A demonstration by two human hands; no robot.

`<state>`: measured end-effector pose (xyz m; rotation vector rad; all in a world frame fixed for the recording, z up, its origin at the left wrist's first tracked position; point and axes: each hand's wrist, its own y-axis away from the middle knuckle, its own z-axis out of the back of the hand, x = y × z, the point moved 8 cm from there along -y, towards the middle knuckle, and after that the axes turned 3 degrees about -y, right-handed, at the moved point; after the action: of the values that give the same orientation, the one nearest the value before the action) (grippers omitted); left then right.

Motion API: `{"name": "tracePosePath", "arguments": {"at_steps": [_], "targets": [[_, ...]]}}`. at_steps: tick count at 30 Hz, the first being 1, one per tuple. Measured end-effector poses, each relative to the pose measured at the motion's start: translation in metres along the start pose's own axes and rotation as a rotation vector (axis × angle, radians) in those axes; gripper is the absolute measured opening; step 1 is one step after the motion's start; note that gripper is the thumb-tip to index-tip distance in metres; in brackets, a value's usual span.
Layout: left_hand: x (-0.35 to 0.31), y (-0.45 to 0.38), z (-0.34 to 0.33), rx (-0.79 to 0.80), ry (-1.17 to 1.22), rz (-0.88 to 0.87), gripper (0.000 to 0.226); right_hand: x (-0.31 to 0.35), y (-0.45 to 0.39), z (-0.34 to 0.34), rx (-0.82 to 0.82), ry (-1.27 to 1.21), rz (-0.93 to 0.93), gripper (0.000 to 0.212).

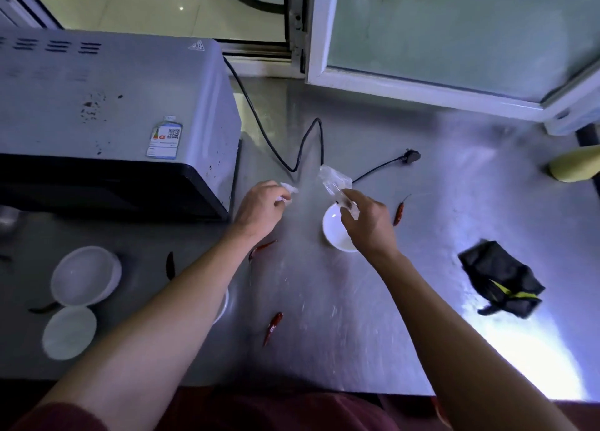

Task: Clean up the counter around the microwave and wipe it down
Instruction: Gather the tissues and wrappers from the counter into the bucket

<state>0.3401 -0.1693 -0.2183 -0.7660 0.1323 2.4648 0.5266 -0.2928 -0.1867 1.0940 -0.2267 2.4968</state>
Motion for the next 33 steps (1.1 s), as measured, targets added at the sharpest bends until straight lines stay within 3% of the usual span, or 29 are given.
{"name": "tracePosePath", "arguments": {"at_steps": [11,24,31,33], "targets": [[-0.060,0.068,-0.024,0.145,0.112,-0.296,0.018,-0.014,0.111,0.048,-0.229,0.145,-0.089,0.036],[-0.218,0.175,-0.120,0.518,0.118,-0.675,0.016,-0.098,0.324,0.123,-0.493,0.172,-0.415,0.036],[-0.318,0.248,-0.192,0.684,0.093,-0.786,0.016,-0.167,0.455,0.162,-0.617,0.141,-0.593,0.007],[-0.341,0.275,-0.217,0.750,0.072,-0.795,0.019,-0.193,0.500,0.174,-0.686,0.111,-0.652,0.007]]}}
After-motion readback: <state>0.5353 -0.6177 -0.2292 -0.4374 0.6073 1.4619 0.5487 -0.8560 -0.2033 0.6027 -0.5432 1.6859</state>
